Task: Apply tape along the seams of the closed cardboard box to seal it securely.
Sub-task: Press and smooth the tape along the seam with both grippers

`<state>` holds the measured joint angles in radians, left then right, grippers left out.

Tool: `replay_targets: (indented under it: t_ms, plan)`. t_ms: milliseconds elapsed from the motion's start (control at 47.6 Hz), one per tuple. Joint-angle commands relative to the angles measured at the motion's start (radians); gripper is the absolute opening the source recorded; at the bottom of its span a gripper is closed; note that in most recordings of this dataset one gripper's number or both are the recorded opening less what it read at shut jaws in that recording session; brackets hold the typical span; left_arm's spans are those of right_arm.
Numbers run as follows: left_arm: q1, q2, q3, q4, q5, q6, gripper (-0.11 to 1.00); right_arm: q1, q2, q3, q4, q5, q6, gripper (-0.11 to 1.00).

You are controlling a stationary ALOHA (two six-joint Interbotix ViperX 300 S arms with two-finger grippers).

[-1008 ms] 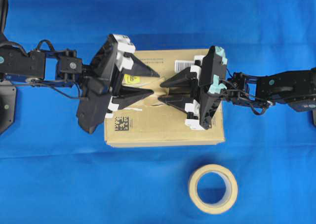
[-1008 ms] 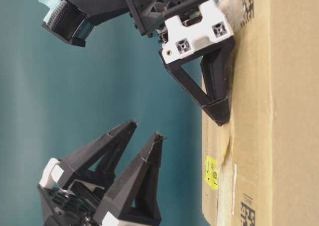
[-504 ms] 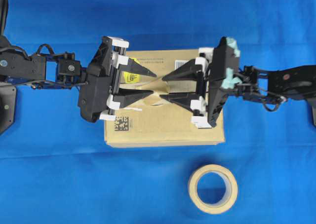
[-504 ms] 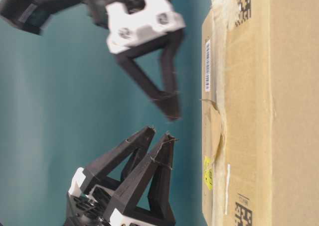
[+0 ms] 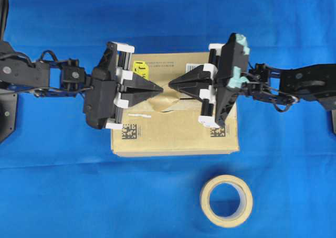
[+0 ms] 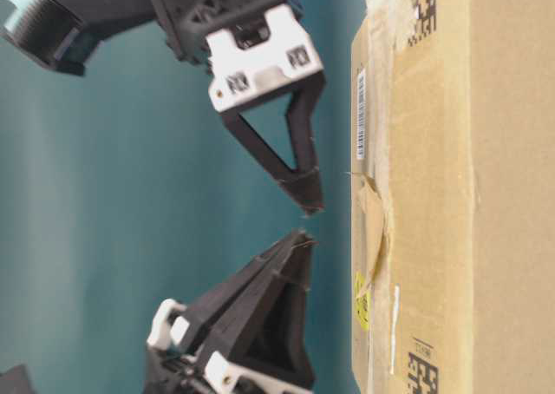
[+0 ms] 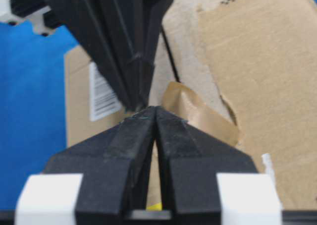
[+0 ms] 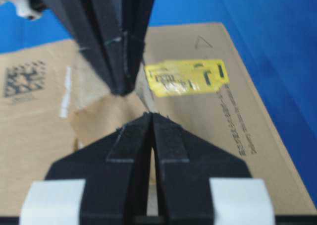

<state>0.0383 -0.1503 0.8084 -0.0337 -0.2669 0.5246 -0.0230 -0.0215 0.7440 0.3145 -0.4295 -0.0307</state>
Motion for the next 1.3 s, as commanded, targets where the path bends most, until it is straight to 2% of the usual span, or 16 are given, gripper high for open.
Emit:
replay_targets:
  t_ms: [0,231,651,1008,1281]
  plan:
    - [-0.002,0.017,-0.021,-0.003,-0.031,-0.029,0.00,-0.006,-0.002,-0.032,-0.002,-0.003,-0.002,-0.02]
    - [-0.002,0.051,-0.034,-0.003,-0.040,-0.089,0.00,-0.006,0.032,-0.060,-0.003,0.008,-0.002,-0.02]
    - [-0.005,0.089,0.011,-0.003,-0.040,-0.206,0.00,0.014,0.110,-0.083,0.002,0.028,0.017,-0.02]
    - [-0.008,0.107,0.061,-0.003,-0.041,-0.210,0.00,0.018,0.097,-0.034,0.009,0.031,0.017,-0.02]
    - [0.005,0.054,0.152,-0.005,-0.077,-0.215,0.00,0.020,0.058,0.029,0.017,0.011,0.018,-0.02]
